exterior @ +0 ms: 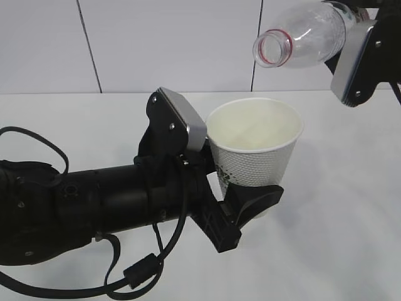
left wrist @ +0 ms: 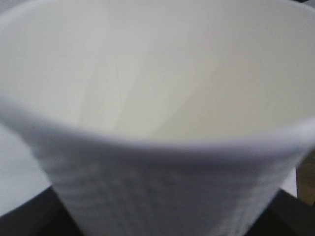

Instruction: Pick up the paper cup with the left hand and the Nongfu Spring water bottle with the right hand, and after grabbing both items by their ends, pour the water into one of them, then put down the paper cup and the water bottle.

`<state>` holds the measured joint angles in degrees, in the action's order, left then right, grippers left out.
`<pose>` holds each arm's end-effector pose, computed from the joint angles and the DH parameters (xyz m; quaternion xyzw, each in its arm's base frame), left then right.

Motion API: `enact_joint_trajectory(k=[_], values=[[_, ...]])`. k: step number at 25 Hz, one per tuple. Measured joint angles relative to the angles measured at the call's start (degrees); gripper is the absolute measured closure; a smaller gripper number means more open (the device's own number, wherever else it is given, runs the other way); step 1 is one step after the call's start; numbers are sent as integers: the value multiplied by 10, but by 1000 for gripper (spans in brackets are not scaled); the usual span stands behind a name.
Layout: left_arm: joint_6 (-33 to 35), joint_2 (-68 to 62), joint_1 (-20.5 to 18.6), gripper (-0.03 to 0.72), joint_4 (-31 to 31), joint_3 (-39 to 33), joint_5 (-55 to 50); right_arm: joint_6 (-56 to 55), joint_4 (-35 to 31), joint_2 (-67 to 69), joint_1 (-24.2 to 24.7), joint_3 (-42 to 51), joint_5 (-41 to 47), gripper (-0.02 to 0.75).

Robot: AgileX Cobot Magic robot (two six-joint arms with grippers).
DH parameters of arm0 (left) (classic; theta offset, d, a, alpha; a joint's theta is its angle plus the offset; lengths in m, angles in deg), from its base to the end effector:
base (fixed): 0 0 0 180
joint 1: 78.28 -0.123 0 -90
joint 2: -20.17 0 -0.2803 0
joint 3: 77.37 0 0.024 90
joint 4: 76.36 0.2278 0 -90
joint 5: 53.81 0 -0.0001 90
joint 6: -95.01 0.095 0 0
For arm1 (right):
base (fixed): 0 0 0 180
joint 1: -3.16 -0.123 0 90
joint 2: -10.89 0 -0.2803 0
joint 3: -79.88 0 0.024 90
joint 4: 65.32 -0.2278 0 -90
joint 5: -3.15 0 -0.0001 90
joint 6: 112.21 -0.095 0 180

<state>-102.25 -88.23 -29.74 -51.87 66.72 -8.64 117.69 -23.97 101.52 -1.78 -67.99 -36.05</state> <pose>0.1974 -0.2656 0.1992 0.4041 0.6594 -0.3590 0.5226 0.2895 0.0648 0.2982 -0.5966 0.3928 -0.3179 0.6235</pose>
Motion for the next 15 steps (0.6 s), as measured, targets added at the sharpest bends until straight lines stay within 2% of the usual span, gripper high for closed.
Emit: enact_joint_trajectory(k=[15], values=[[0, 0, 0, 125, -1, 0, -1, 6, -13, 0, 0, 0, -15, 234]])
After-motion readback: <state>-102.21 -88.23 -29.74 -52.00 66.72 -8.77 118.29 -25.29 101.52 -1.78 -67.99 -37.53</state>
